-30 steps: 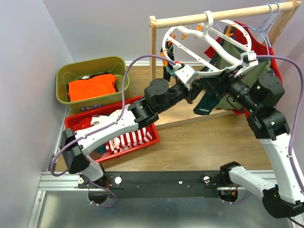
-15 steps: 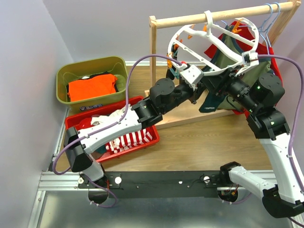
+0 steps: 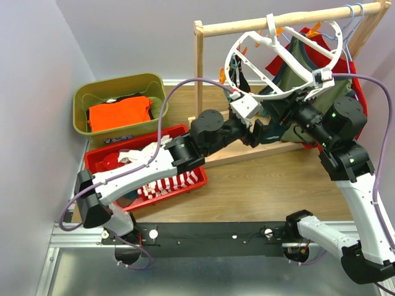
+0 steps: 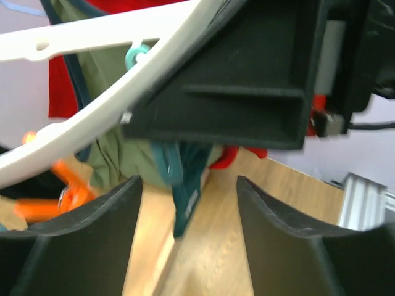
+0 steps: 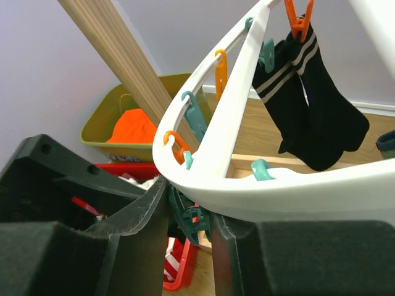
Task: Clip the socks to the hanger
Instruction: Open the clamp at the hanger.
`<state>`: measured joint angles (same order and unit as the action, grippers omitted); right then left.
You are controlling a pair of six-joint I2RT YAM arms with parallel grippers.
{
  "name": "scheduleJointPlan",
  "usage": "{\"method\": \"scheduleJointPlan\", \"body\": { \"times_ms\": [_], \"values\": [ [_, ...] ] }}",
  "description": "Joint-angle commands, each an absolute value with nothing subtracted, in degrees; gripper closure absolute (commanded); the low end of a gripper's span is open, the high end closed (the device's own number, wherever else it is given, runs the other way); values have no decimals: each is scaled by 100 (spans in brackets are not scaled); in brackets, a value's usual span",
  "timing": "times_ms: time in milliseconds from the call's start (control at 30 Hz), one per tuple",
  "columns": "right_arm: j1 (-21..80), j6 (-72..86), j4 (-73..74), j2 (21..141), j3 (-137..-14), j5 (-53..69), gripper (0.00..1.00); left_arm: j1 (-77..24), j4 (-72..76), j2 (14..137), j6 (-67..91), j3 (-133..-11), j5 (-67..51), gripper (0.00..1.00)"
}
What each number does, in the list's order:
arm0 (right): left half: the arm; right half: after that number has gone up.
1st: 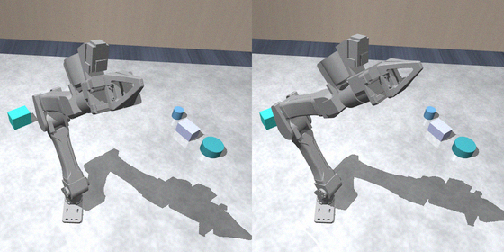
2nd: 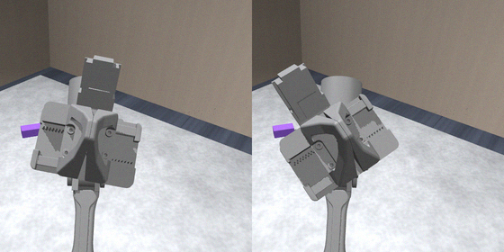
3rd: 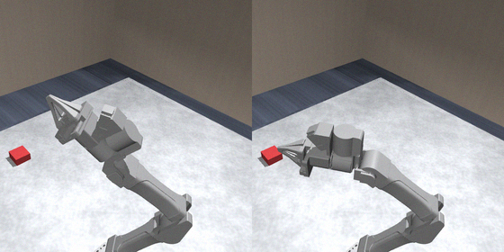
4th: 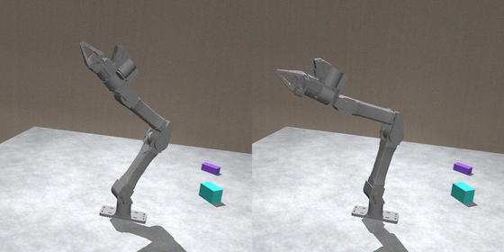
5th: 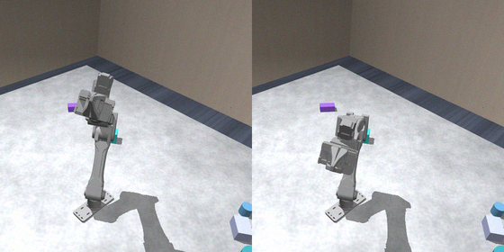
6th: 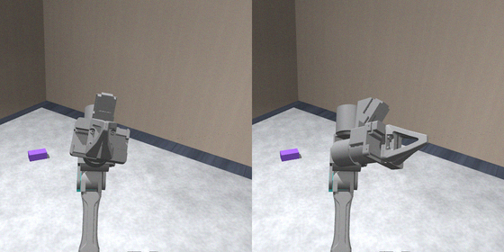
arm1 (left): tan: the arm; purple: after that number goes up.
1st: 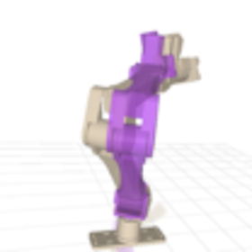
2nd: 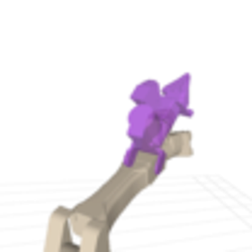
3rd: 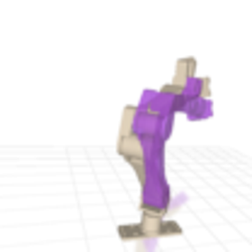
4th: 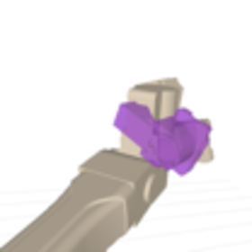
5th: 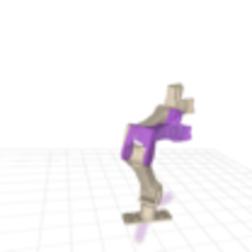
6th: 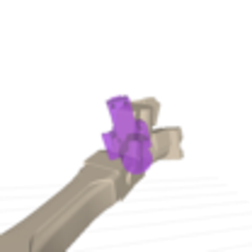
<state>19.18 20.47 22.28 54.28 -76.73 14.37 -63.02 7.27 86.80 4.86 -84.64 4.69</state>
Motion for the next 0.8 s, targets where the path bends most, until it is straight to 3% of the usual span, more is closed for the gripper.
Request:
{"method": "scheduleJointPlan", "body": {
  "times_ms": [0, 233, 433, 633, 767],
  "values": [
    [1907, 1881, 2127, 5397, -7541, 1222, 79, -6319, 528, 7824, 957, -7956, 606, 27],
    [1907, 1811, 2100, 5335, -7444, 1230, 79, -6109, -728, 6366, 1861, -6866, 1667, 26],
    [1907, 1723, 2179, 5282, -7436, 1239, 79, -5240, -1932, 5372, 2539, -5960, 1819, 26],
    [1907, 1688, 2232, 5221, -7365, 1248, 79, -3957, -2540, 5159, 2901, -5309, 1488, 27],
    [1916, 1679, 2250, 5229, -7330, 1283, 79, -3701, -2417, 5641, 2655, -5212, 1055, 28]
  ]
}}
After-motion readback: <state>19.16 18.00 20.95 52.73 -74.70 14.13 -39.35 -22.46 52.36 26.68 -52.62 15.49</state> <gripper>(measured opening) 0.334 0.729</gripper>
